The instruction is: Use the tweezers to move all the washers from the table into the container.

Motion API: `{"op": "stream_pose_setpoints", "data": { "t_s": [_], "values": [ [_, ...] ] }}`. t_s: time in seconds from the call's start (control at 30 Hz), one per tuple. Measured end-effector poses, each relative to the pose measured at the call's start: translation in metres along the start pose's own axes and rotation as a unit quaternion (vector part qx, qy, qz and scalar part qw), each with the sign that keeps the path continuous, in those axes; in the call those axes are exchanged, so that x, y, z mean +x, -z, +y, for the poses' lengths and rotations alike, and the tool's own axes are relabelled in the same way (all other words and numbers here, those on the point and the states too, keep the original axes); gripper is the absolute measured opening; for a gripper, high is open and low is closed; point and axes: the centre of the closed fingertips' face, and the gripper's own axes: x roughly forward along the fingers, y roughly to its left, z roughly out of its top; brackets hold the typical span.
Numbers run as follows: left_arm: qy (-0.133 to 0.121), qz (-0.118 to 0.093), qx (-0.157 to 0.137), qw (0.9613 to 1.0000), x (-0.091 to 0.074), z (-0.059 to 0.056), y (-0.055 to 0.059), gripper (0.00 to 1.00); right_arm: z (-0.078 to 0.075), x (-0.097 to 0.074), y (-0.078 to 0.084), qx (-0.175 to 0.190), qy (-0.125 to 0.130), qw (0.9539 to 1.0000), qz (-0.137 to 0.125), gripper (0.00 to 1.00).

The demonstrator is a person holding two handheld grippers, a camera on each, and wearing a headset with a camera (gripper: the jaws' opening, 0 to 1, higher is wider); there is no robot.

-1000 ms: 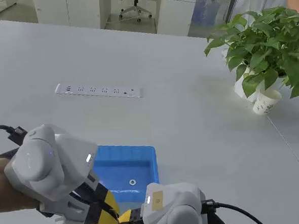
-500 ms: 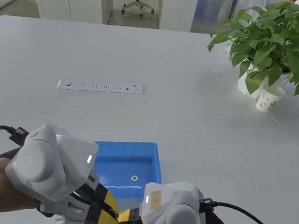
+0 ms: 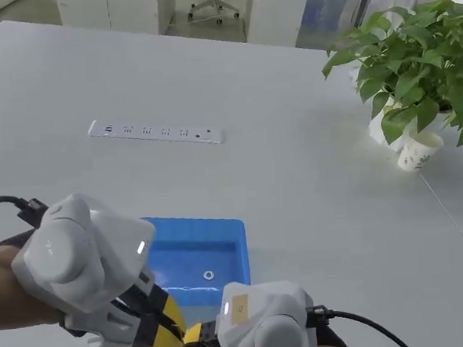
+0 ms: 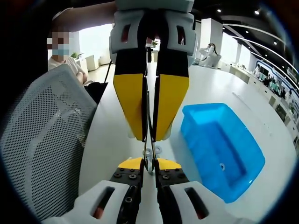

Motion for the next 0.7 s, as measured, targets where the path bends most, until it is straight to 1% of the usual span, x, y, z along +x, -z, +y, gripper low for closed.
{"op": "stream_pose_setpoints", "data": {
  "t_s": [0.47,0.57,0.7],
  "values": [
    [0.0,-0.001,0.002,1.0,0.0008,0.0017,-0.0006,0.06,-0.0008,0.0011,0.0016,0.001,-0.001,1.0,0.003,0.11],
    [-0.001,-0.002,0.003,1.0,0.0009,0.0029,-0.0006,0.06,-0.0015,0.0015,0.0025,-0.011,-0.001,0.9999,0.008,0.1],
    [-0.002,-0.001,0.002,1.0,0.0005,0.0031,-0.0002,0.06,-0.0014,0.0024,0.003,-0.011,-0.001,0.9999,0.009,0.1]
  ]
}}
